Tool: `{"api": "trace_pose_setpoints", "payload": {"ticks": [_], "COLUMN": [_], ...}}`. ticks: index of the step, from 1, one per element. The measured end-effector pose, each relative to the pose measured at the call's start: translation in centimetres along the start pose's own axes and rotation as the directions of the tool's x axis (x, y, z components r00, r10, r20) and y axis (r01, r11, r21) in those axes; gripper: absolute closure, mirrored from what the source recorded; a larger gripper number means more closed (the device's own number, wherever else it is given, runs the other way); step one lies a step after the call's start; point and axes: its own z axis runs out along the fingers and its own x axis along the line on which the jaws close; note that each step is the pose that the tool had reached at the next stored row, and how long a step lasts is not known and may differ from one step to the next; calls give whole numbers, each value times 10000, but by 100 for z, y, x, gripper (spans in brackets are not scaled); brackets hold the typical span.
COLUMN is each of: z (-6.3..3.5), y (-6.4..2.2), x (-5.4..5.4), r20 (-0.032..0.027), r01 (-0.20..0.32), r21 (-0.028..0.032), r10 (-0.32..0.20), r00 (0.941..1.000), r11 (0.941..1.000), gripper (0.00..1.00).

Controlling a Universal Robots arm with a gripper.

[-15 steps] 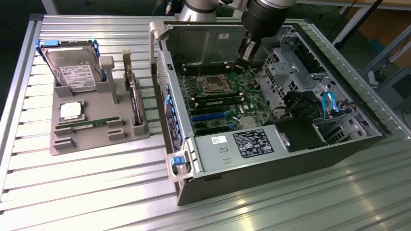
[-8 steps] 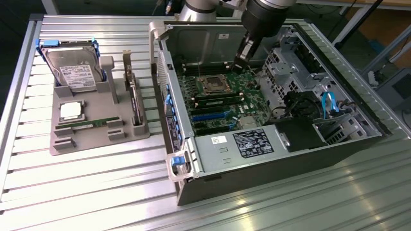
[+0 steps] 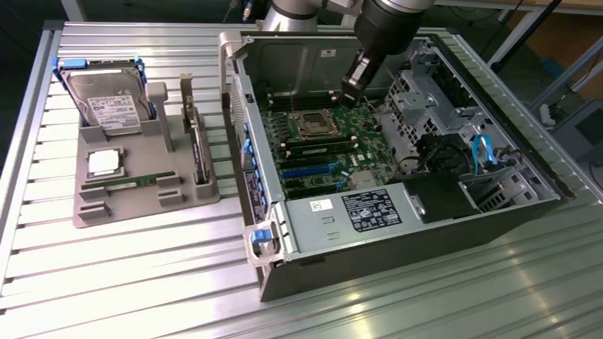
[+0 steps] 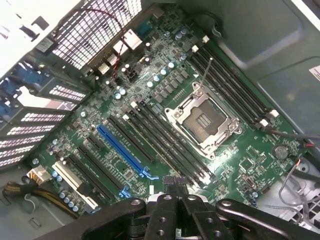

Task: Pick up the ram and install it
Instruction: 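Press down the ram until it locks into place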

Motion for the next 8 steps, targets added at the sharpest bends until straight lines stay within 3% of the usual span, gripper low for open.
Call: {"api": "trace_pose_setpoints", "payload": {"ticks": [8], "z": [1], "y": [0], "x": [0], "r20": [37], "r01": [-999], "r21": [7], "r10": [999], "r00": [9950], "r11": [9950], "gripper": [90]}}
